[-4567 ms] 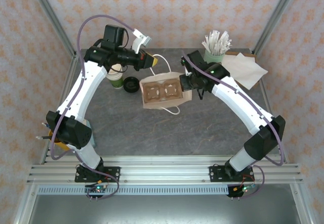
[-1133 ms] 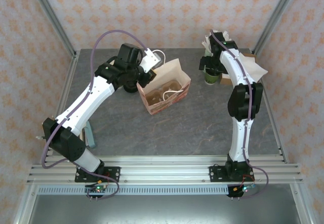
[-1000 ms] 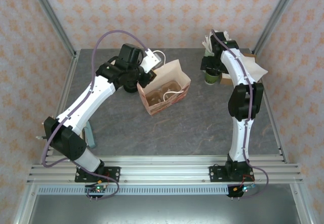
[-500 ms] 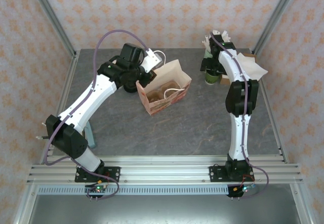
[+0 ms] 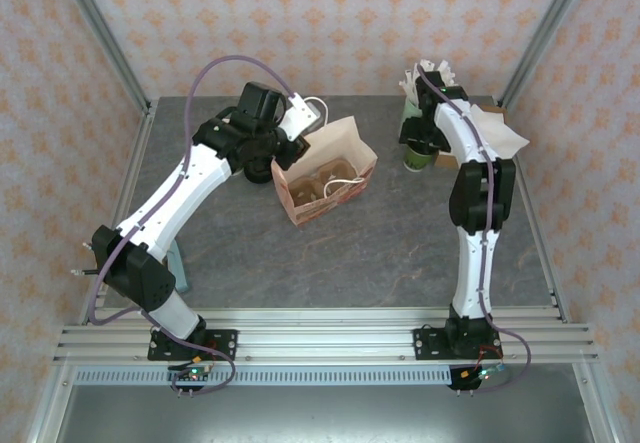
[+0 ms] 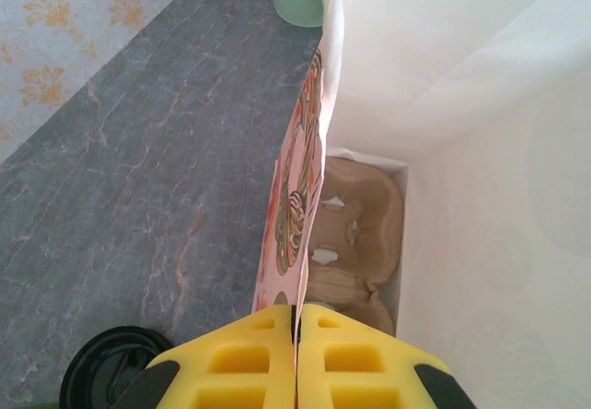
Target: Pack the takeout coffee
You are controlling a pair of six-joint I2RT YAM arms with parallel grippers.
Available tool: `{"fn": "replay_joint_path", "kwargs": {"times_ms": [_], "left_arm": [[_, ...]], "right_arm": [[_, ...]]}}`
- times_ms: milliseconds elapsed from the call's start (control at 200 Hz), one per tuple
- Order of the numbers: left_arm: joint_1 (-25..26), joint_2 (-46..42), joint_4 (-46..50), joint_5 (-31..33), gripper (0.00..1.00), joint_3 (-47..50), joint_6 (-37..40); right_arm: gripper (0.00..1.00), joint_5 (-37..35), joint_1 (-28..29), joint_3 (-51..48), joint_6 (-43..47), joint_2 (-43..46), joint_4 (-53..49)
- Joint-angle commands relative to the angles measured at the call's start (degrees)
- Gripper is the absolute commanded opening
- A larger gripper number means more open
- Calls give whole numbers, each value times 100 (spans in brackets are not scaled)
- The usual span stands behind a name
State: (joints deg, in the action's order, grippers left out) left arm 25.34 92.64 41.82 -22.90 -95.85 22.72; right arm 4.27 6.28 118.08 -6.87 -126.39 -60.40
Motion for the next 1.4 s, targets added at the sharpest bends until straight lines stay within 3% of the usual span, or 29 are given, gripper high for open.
{"fn": "replay_joint_path", "kwargs": {"times_ms": [0, 350, 666, 861, 956, 1076, 1396], "left_arm": [[-68, 97, 176, -66, 1, -268, -127], [-100, 324, 282, -36, 0, -479, -911], [-111, 388, 422, 161, 0, -581, -963], [-126, 299, 441, 165, 0, -472, -935], [-135, 224, 430, 162, 0, -400, -935], [-135, 187, 432, 146, 0, -373, -945], [-171, 2, 326, 92, 0, -176, -1042]], "right_arm": [[86, -181, 175, -617, -125, 810, -157], [88, -653, 1203, -3387, -1092, 2956, 364], [89, -929, 1899, -4576, -1437, 3639, 769], [91, -777, 2017, -5005, -1717, 3770, 852], [100, -695, 2017, -5094, -1793, 3961, 843], [100, -612, 2004, -4938, -1876, 4130, 622], [100, 156, 1809, -4173, -2276, 3417, -601]]}}
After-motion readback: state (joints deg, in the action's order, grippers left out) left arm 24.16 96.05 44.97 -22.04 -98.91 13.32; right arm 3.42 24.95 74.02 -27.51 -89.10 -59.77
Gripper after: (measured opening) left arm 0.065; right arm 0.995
